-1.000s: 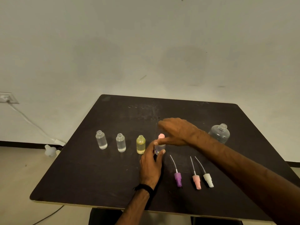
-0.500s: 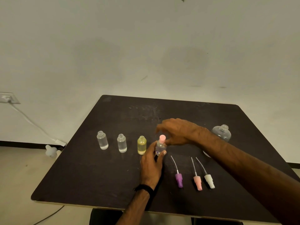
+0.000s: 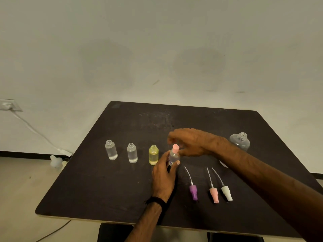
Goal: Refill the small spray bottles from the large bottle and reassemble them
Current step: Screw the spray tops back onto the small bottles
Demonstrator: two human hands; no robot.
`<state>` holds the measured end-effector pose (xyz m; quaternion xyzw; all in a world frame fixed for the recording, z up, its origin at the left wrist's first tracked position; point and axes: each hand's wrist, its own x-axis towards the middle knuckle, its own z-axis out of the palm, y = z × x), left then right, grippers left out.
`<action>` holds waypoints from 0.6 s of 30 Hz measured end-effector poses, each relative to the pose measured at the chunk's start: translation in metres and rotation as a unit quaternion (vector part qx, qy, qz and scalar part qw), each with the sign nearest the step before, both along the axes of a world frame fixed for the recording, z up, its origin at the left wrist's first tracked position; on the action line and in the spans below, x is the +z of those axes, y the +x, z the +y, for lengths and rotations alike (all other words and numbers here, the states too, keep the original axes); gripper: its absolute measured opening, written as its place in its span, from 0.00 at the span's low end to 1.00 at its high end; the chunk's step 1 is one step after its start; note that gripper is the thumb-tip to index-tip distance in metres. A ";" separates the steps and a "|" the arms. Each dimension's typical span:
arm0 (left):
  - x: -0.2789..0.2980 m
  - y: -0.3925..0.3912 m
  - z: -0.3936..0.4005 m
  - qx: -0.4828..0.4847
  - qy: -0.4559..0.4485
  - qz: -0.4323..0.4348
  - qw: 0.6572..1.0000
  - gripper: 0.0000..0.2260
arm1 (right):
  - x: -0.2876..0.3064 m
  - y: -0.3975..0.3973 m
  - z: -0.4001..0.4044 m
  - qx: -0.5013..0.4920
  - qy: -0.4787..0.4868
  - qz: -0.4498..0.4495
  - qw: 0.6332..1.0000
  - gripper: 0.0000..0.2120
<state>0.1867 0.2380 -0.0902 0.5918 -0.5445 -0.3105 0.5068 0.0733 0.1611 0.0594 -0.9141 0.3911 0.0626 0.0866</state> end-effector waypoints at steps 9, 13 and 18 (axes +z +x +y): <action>0.001 -0.001 0.000 0.001 -0.001 0.016 1.000 0.14 | -0.006 0.011 0.000 -0.014 -0.017 0.041 0.999 0.10; 0.001 -0.002 0.001 0.007 -0.001 0.011 1.000 0.15 | -0.008 0.007 0.001 -0.032 -0.009 0.027 0.999 0.12; 0.006 -0.003 0.004 0.007 0.013 0.009 1.000 0.16 | -0.008 0.006 0.003 -0.036 -0.009 0.014 0.999 0.12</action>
